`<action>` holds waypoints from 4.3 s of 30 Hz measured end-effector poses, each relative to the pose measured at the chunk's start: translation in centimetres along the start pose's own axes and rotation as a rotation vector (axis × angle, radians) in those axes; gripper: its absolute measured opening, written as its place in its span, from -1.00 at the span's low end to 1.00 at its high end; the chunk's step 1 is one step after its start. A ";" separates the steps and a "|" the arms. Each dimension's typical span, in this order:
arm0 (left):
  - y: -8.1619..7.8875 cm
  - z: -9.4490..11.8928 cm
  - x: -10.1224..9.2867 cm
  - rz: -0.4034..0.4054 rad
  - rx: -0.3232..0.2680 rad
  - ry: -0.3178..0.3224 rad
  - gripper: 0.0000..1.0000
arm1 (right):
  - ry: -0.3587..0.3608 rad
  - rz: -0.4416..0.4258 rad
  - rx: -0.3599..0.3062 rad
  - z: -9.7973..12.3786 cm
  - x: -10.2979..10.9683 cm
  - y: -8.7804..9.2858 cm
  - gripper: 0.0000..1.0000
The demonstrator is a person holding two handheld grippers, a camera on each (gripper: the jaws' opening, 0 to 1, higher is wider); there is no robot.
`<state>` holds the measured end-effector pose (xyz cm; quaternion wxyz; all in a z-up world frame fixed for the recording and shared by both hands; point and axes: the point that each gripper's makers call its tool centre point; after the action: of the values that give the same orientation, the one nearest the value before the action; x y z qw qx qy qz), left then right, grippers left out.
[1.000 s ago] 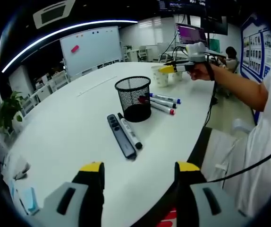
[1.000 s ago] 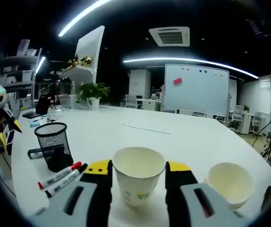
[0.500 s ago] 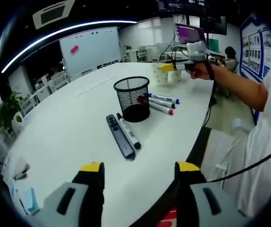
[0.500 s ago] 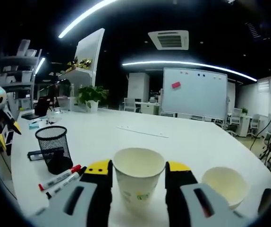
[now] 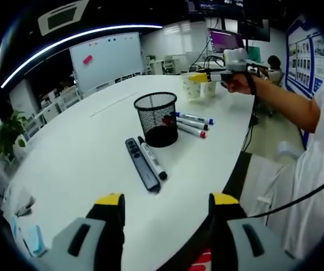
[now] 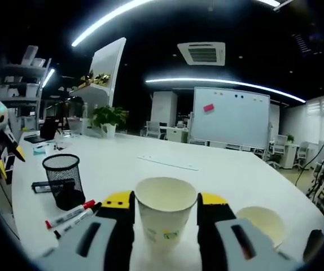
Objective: Place the scattered laser pointers and whiteboard markers into the pen holder and stack the scattered paper cups together
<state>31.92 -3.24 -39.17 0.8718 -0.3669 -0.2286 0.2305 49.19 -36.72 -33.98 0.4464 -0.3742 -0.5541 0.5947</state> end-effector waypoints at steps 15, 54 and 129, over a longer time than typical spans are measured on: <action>0.0 0.2 0.1 -0.005 0.002 -0.007 0.20 | 0.040 0.014 -0.105 0.7 -0.8 -2.5 -0.12; -0.3 0.4 0.1 -0.009 -0.007 -0.012 0.20 | 0.207 0.020 -0.294 2.8 -4.5 -6.7 -0.13; -0.3 -0.1 -0.2 -0.015 -0.008 -0.004 0.19 | 0.431 -0.039 -0.351 7.4 -9.6 -6.0 -0.14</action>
<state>31.89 -3.60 -39.03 0.8715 -0.3682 -0.2342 0.2238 46.05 -48.21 -27.75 0.4937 -0.5531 -0.5480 0.3874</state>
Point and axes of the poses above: the point that each gripper's makers call its tool centre point, and the gripper's own axes: z roughly backward along the fingers, x roughly to its left, y roughly out of its underside, and after that the axes turned 9 degrees about -z, right-handed
